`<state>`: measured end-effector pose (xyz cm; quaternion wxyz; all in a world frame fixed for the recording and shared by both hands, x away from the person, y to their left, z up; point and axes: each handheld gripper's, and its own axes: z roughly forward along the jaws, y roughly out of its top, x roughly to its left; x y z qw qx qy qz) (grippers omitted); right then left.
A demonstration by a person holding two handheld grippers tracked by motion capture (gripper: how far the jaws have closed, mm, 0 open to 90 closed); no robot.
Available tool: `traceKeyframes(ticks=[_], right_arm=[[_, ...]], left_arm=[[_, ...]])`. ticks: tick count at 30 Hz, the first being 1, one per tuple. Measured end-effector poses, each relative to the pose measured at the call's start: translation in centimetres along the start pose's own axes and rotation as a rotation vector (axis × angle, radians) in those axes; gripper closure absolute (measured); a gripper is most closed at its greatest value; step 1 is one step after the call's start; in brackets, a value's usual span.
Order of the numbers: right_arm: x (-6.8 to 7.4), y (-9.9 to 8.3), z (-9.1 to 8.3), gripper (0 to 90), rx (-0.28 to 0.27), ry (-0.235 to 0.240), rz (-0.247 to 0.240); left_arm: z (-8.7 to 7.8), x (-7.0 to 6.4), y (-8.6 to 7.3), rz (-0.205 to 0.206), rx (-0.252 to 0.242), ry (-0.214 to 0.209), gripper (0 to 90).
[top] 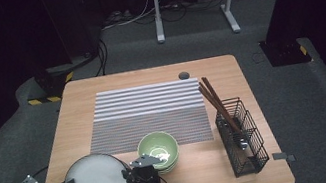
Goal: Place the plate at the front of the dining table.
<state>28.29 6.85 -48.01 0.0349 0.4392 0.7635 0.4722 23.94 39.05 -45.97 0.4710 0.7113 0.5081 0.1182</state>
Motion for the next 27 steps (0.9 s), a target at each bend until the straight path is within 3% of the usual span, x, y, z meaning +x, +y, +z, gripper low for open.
traceKeyframes(ticks=[5,9,15,27], right_arm=[[-0.2,-0.1,0.2,83.7,-0.009,0.016,-0.008],[0.0,-0.1,0.2,84.1,-0.020,0.017,-0.020],[0.1,0.1,-0.3,84.4,-0.046,-0.005,-0.025],[-0.1,0.9,-0.9,84.8,-0.083,-0.040,-0.014]], left_arm=[[-0.1,0.1,-0.1,-0.004,-0.014,0.007,84.5],[-0.3,0.0,-0.2,0.019,-0.034,0.014,84.5],[-0.2,-0.5,0.0,0.043,-0.060,0.016,84.5],[0.5,-0.4,0.7,0.030,-0.095,0.002,84.3]])
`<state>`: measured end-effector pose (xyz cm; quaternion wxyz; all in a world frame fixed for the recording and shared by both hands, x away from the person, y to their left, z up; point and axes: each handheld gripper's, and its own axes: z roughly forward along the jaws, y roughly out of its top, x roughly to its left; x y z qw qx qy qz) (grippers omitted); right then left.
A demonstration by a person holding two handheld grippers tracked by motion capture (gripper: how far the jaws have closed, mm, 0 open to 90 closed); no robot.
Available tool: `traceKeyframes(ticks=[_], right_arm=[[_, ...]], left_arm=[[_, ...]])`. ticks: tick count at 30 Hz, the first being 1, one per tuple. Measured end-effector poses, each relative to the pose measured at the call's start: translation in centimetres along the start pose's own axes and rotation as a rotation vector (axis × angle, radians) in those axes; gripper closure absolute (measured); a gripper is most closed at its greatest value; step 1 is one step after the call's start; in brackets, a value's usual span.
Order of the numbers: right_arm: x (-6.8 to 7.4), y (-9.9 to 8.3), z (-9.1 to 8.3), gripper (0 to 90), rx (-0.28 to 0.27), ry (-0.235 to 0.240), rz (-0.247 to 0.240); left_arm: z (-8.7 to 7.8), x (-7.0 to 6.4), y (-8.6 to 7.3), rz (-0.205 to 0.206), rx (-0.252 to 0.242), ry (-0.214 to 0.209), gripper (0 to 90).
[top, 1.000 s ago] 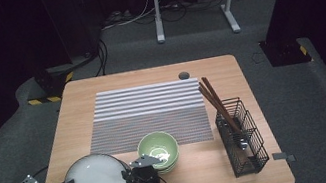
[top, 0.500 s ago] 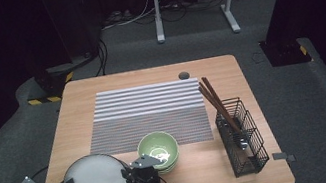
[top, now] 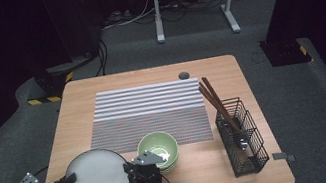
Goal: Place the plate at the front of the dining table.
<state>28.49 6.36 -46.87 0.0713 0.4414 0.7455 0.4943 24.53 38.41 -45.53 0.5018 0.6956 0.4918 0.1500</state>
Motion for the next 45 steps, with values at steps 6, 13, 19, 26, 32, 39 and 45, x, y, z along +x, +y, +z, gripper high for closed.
traceKeyframes(ticks=[6,13,19,26,32,39,45], right_arm=[[0.1,0.2,0.0,84.9,-0.007,-0.002,-0.003],[0.5,0.9,-0.2,85.0,-0.016,-0.003,-0.009],[0.7,1.4,-0.4,85.1,-0.019,0.000,-0.018],[0.9,2.5,-0.8,85.1,-0.031,0.006,-0.022],[1.0,3.6,-1.5,85.1,-0.046,0.005,-0.038],[0.5,5.4,-2.7,85.1,-0.069,-0.003,-0.058],[0.0,6.8,-3.6,85.1,-0.089,-0.014,-0.077]], left_arm=[[-0.1,0.3,0.2,0.000,-0.004,-0.012,84.3],[-0.2,0.7,0.7,-0.017,-0.002,-0.033,84.4],[-0.5,0.8,1.1,-0.020,-0.009,-0.038,84.4],[-0.8,0.7,2.1,-0.012,-0.028,-0.044,84.4],[-1.0,0.3,3.2,0.002,-0.053,-0.052,84.5],[-0.7,-0.5,4.9,0.017,-0.087,-0.054,84.4],[-0.1,-1.2,6.3,0.027,-0.117,-0.064,84.4]])
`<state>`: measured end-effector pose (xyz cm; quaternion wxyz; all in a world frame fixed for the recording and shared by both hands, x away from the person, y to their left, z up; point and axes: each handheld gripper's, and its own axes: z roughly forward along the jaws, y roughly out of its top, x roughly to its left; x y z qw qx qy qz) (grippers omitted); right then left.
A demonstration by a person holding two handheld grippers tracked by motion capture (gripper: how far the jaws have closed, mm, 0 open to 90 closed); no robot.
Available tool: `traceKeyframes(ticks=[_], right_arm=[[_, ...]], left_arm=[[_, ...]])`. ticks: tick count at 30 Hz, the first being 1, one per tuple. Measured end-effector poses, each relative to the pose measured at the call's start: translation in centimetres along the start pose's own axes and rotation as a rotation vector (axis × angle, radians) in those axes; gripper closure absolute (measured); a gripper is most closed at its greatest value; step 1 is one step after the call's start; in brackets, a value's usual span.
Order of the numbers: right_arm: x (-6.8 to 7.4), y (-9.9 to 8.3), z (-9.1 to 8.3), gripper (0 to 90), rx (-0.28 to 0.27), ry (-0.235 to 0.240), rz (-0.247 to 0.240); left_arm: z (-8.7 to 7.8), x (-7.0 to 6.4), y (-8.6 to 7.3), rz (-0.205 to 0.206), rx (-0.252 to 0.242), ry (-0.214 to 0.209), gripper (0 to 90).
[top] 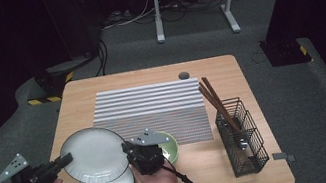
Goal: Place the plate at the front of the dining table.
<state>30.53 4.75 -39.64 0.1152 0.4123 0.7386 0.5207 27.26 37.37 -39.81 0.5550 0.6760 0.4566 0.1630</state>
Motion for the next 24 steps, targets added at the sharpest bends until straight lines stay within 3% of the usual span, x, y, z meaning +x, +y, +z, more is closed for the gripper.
traceKeyframes(ticks=[2,3,5,6,24], right_arm=[[-0.3,0.5,-0.3,85.1,-0.009,-0.004,-0.006],[-0.5,0.6,-0.5,85.1,-0.013,-0.007,-0.007],[-0.9,0.9,-0.7,85.1,-0.020,-0.012,-0.012],[-1.1,1.1,-0.8,85.1,-0.022,-0.015,-0.012],[-5.0,3.1,-2.4,84.9,-0.072,-0.078,-0.024]], left_arm=[[0.4,-0.2,0.5,0.014,-0.007,-0.003,84.4],[0.8,-0.7,0.6,-0.034,-0.034,-0.011,84.4],[1.3,-1.0,1.0,-0.029,-0.036,-0.014,84.4],[1.4,-0.7,1.2,0.021,-0.018,-0.007,84.4],[6.0,-2.2,3.4,0.059,-0.083,-0.038,84.4]])
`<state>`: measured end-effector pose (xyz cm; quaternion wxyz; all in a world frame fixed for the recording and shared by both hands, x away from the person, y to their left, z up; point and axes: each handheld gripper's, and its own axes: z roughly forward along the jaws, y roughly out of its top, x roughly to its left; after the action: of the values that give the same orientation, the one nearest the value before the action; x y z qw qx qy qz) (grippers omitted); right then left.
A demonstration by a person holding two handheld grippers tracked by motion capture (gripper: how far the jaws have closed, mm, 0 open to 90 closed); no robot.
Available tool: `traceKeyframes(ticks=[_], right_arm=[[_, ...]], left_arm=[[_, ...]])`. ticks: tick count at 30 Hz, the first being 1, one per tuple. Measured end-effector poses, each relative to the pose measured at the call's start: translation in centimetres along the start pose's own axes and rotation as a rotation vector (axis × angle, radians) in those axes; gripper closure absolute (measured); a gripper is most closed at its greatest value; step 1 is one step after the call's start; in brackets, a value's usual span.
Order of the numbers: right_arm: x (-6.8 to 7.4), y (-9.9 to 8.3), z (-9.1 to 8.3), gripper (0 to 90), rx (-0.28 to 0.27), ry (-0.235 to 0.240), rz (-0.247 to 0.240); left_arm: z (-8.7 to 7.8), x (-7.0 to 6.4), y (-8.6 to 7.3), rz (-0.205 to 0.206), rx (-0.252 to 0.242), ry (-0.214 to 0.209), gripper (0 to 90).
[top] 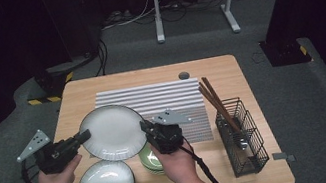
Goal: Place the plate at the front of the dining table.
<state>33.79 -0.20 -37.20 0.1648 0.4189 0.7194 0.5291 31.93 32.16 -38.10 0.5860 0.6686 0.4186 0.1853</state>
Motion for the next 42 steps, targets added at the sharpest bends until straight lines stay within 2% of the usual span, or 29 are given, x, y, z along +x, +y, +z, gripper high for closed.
traceKeyframes(ticks=[7,8,9,10,11,13,14,15,16,18,19,33,42], right_arm=[[-1.1,0.4,0.5,84.6,-0.005,-0.011,-0.013],[-1.4,0.4,0.6,84.5,-0.005,-0.011,-0.016],[-1.5,0.5,0.7,84.4,-0.007,-0.011,-0.016],[-1.7,0.5,0.8,84.4,-0.005,-0.014,-0.014],[-1.8,0.6,0.9,84.4,-0.006,-0.016,-0.015],[-2.2,0.7,1.1,84.4,-0.007,-0.017,-0.014],[-2.4,0.8,1.1,84.3,-0.008,-0.020,-0.016],[-2.5,0.8,1.2,84.3,-0.011,-0.024,-0.018],[-2.7,0.9,1.2,84.3,-0.013,-0.027,-0.020],[-3.1,1.1,1.2,84.4,-0.019,-0.032,-0.030],[-3.2,1.2,1.2,84.3,-0.022,-0.035,-0.032],[-6.1,1.4,1.7,83.8,-0.044,-0.090,-0.031],[-8.2,0.5,2.7,83.5,-0.034,-0.119,-0.006]], left_arm=[[1.2,-0.1,0.4,0.038,-0.017,0.017,84.4],[1.4,-0.3,0.4,0.023,-0.032,0.020,84.4],[1.6,-0.1,0.4,0.043,-0.021,0.022,84.4],[1.9,-0.4,0.4,0.009,-0.047,0.021,84.5],[2.0,-0.1,0.5,0.045,-0.024,0.025,84.4],[2.4,0.0,0.7,0.055,-0.027,0.025,84.4],[2.9,-0.4,0.7,0.000,-0.067,0.020,84.5],[3.1,-0.4,0.7,-0.005,-0.076,0.018,84.4],[3.2,-0.2,0.8,0.030,-0.056,0.021,84.4],[3.7,-0.2,1.0,0.025,-0.064,0.014,84.4],[3.8,0.1,1.2,0.064,-0.040,0.012,84.4],[7.7,0.2,1.6,0.093,-0.055,0.005,84.4],[10.5,0.5,1.3,0.102,-0.029,0.008,84.3]])
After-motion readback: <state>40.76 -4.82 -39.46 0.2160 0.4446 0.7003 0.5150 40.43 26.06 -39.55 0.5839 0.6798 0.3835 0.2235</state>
